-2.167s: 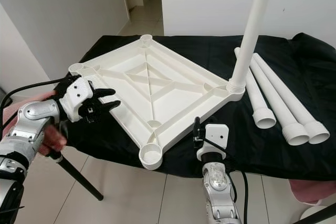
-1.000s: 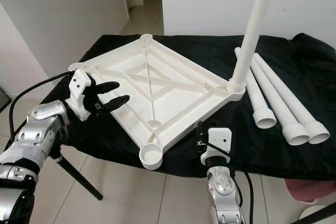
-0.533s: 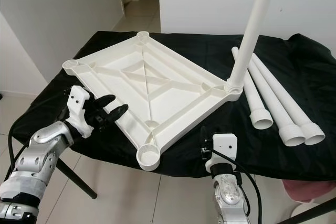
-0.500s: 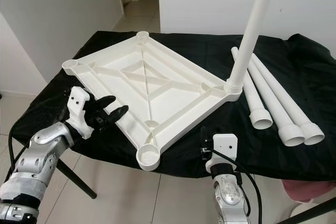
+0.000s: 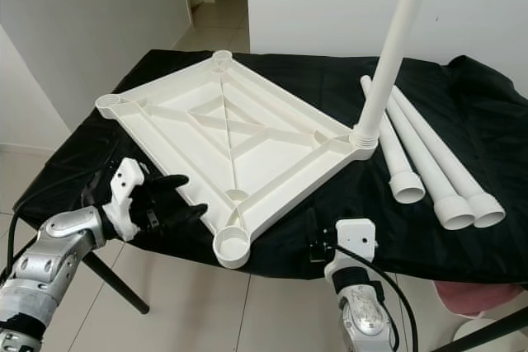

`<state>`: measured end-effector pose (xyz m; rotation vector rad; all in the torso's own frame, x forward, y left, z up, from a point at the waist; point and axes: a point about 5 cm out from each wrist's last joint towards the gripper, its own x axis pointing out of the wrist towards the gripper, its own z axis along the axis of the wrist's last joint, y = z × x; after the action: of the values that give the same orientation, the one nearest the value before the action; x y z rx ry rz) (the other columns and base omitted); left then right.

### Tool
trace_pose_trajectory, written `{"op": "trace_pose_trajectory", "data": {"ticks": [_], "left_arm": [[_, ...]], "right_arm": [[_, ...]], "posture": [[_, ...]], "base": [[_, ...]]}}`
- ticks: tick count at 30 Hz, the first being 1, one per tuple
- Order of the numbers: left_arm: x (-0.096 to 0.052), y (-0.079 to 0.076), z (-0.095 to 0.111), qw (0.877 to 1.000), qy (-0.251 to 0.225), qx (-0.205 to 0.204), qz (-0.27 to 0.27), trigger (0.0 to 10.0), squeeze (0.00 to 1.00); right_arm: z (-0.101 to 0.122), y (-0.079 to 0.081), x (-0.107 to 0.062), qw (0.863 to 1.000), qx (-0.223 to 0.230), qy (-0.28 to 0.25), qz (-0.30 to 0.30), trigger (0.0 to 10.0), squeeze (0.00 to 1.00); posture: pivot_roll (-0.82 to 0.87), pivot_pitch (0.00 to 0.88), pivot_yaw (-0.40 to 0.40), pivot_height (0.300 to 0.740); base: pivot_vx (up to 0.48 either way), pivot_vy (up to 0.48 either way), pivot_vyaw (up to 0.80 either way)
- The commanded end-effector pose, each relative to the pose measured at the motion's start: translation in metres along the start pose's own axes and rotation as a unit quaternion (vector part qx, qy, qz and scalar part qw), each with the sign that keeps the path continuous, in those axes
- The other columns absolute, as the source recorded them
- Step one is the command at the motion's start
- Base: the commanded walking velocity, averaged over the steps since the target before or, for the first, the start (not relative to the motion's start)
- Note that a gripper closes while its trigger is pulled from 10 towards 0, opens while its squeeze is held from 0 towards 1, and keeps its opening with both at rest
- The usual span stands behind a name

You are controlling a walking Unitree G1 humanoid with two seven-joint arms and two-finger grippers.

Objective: Building children table

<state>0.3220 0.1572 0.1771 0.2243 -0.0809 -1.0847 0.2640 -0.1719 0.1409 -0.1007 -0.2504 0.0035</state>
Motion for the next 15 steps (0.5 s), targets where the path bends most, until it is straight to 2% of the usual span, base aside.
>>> {"op": "trace_pose_trajectory", "data": {"ticks": [1,3,4,5,11,12,15], "left_arm": [[0.000,-0.007,-0.004,0.995,0.022,0.020,-0.097,10.0,0.00],[0.000,-0.005,-0.007,0.992,0.041,0.029,-0.114,10.0,0.00],[0.001,-0.002,-0.010,0.989,0.061,0.047,-0.123,6.7,0.00],[0.002,0.001,-0.012,0.987,0.070,0.053,-0.135,0.0,0.00],[0.006,0.008,-0.011,0.980,0.098,0.071,-0.156,0.0,0.00],[0.007,0.011,-0.010,0.977,0.109,0.078,-0.165,10.0,0.00],[0.006,0.012,-0.010,0.974,0.115,0.081,-0.177,10.0,0.00]], "right_arm": [[0.000,0.002,-0.002,1.000,0.001,0.004,0.006,10.0,0.00],[0.001,0.002,-0.002,1.000,0.001,0.004,0.006,10.0,0.00],[0.001,0.001,-0.003,1.000,0.000,0.005,0.008,10.0,0.00],[0.002,0.002,-0.003,1.000,0.000,0.005,0.010,10.0,0.00],[0.004,0.002,-0.006,1.000,-0.002,0.008,0.012,10.0,0.00],[0.004,0.001,-0.007,1.000,-0.004,0.009,0.013,10.0,0.00],[0.004,0.001,-0.008,1.000,-0.006,0.010,0.013,10.0,0.00]], "posture": [[0.01,0.167,0.067,0.740],[0.00,0.174,0.071,0.740],[0.00,0.177,0.072,0.740],[0.00,0.185,0.076,0.740],[-0.01,0.198,0.084,0.740],[-0.02,0.203,0.088,0.740],[-0.02,0.207,0.095,0.740]], "base": [[0.000,0.000,0.00],[0.000,0.000,0.00],[0.000,0.000,0.00],[0.000,0.000,0.00],[0.000,0.000,0.00],[0.000,0.000,0.00],[0.000,0.000,0.00]]}}
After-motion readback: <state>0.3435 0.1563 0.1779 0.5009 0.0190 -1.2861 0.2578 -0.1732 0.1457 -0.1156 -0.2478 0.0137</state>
